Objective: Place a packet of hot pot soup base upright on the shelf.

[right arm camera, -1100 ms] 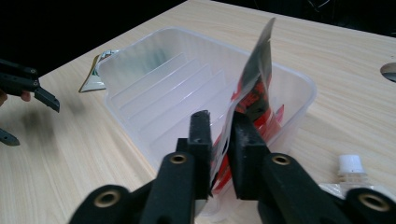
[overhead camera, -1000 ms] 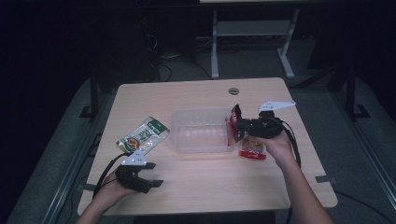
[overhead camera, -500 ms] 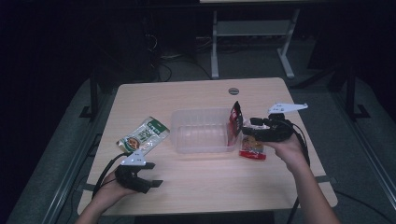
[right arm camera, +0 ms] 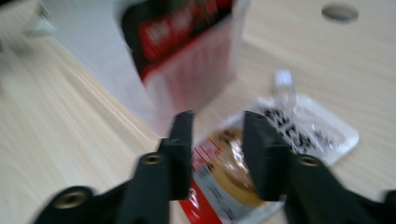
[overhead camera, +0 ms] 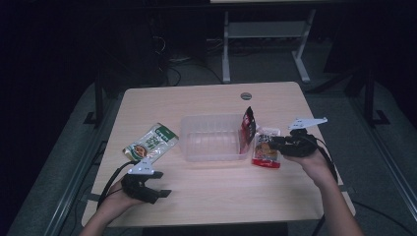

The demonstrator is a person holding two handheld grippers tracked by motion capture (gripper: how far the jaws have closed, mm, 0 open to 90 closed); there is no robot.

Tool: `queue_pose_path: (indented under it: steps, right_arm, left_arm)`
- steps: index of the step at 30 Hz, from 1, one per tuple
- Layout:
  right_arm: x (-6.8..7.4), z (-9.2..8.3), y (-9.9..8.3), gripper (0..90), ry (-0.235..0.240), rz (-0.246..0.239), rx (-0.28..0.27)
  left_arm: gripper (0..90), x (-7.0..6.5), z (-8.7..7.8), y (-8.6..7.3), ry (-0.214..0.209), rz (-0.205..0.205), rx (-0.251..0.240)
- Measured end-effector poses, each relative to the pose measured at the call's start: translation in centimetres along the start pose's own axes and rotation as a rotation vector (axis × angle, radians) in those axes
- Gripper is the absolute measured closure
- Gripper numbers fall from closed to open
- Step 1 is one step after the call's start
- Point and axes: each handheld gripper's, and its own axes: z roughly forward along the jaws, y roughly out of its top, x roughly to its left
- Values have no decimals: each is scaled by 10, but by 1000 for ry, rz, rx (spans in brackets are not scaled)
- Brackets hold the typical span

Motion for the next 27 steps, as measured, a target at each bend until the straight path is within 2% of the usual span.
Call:
queue_pose_path:
  steps: [1,2,5,7,10,14,17,20,22,27]
  right_arm:
    - [-2,4,-2,779,-11,-10,11]
    - [-4,8,-4,818,-18,0,18]
    - [-9,18,-5,892,-31,3,31]
    - [-12,23,-4,898,-34,-1,33]
    - [-15,29,-4,899,-35,19,49]
    - [-18,39,-8,899,-48,36,80]
    - [-21,46,-10,899,-63,30,100]
    - [-20,53,-11,899,-82,0,124]
    - [-19,55,-10,899,-76,-9,120]
    - [-18,62,-11,899,-82,-28,149]
  left_arm:
    - [258,0,0,0,0,0,0]
    - [259,0,0,0,0,0,0]
    - [259,-1,1,-1,-2,-4,-3]
    - [258,0,2,-1,-4,-5,1]
    - [258,1,2,-1,-4,-1,4]
    - [259,0,2,-3,-11,-18,-7]
    - [259,1,3,-4,-11,-8,8]
    - [259,-1,4,-4,-11,2,8]
    - [259,-2,4,-4,-11,-4,14]
    - [259,-4,2,-6,3,-1,22]
